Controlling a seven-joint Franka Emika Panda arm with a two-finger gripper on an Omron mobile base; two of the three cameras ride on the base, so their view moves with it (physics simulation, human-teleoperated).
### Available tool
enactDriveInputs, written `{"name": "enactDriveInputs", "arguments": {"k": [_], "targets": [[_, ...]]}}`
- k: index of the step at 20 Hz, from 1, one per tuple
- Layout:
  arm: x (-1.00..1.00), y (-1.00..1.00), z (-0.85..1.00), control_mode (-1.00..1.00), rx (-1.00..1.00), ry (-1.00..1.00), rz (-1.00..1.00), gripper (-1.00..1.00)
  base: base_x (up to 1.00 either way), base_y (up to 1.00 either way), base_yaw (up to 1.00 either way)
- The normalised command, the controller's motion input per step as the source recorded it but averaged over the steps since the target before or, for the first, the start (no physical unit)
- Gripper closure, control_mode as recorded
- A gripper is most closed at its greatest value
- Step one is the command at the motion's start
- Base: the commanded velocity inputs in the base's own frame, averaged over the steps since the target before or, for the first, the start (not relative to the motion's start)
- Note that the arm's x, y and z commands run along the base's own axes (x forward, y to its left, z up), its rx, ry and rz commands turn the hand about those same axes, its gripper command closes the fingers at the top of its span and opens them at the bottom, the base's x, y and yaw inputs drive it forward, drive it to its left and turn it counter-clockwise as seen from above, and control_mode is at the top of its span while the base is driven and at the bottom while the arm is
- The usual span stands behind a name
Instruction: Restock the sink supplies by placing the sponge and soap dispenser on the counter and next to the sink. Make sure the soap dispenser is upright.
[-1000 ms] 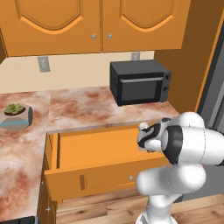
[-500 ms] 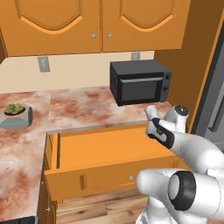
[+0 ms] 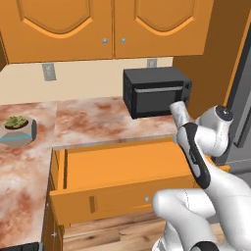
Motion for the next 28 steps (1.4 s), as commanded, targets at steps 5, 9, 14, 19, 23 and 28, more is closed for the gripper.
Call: {"name": "enactDriveInputs", "arguments": {"k": [5, 9, 14, 19, 23, 28], "targets": [[-0.56, 0.00, 0.97, -1.00, -0.04, 0.00, 0.06, 1.00, 0.00, 0.00, 0.00], [-0.34, 0.00, 0.51, -1.00, -0.05, 0.05, 0.01, 1.00, 0.00, 0.00, 0.00], [0.00, 0.01, 0.00, -1.00, -0.03, 0.11, 0.00, 1.00, 0.00, 0.00, 0.00], [-0.15, 0.00, -0.04, 1.00, 0.00, -0.02, 0.04, 1.00, -0.36, -0.05, 0.09], [0.00, 0.00, 0.00, 1.00, 0.00, 0.00, 0.00, 1.00, -1.00, -0.12, 0.32], [0.00, 0.00, 0.00, 1.00, 0.00, 0.00, 0.00, 1.00, -0.83, -0.15, 0.42]]}}
